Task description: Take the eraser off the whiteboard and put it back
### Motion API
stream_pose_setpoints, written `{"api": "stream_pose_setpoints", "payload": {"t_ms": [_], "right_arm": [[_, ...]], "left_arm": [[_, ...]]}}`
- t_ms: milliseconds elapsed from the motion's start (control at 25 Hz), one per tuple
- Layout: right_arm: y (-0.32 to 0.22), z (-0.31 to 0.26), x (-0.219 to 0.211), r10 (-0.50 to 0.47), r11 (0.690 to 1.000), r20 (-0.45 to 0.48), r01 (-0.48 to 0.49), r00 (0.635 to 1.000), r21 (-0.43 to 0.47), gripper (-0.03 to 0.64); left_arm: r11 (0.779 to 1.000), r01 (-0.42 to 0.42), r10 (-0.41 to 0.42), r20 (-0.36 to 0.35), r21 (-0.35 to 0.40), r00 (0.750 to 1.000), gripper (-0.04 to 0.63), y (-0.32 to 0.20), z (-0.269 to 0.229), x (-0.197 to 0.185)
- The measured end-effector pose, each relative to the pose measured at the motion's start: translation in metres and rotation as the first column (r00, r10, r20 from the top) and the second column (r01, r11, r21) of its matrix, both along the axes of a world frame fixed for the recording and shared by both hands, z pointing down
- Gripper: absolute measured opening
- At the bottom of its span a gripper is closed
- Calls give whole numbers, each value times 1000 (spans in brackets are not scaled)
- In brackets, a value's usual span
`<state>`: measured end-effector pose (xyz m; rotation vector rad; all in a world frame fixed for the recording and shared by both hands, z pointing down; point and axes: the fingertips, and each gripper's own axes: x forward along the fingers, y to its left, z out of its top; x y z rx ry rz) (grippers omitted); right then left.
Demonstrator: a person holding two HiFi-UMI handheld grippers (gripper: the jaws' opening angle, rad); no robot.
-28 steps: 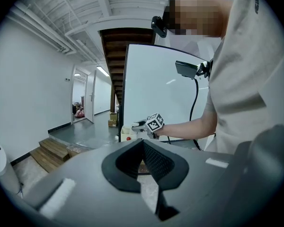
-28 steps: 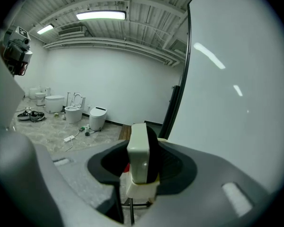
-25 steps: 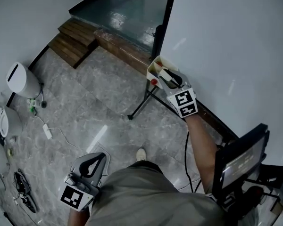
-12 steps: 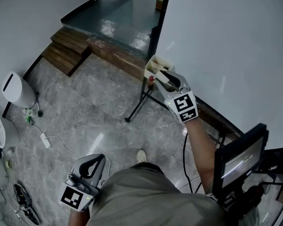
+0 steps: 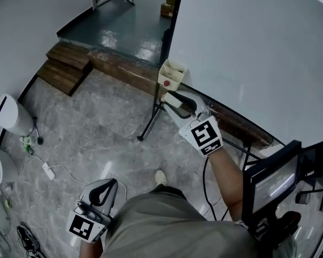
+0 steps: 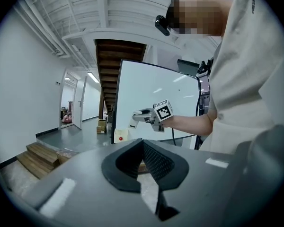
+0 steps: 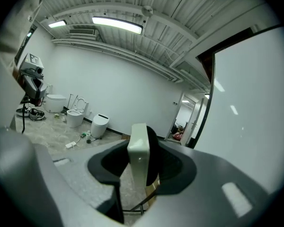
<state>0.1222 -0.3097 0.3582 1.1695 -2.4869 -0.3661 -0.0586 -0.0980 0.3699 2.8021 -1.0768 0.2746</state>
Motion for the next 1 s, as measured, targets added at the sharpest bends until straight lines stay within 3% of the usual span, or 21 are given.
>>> {"api": "stream_pose_setpoints", "payload": {"t_ms": [440, 1000], "right_arm": [[97, -35, -56, -33, 999, -3, 33, 999, 38, 160], [170, -46, -102, -39, 999, 10, 39, 999, 37, 158]], "left_arm": [[998, -56, 57, -16, 29, 998, 6, 48, -2, -37], [994, -109, 109, -7, 21, 994, 6, 90, 9, -70]]}}
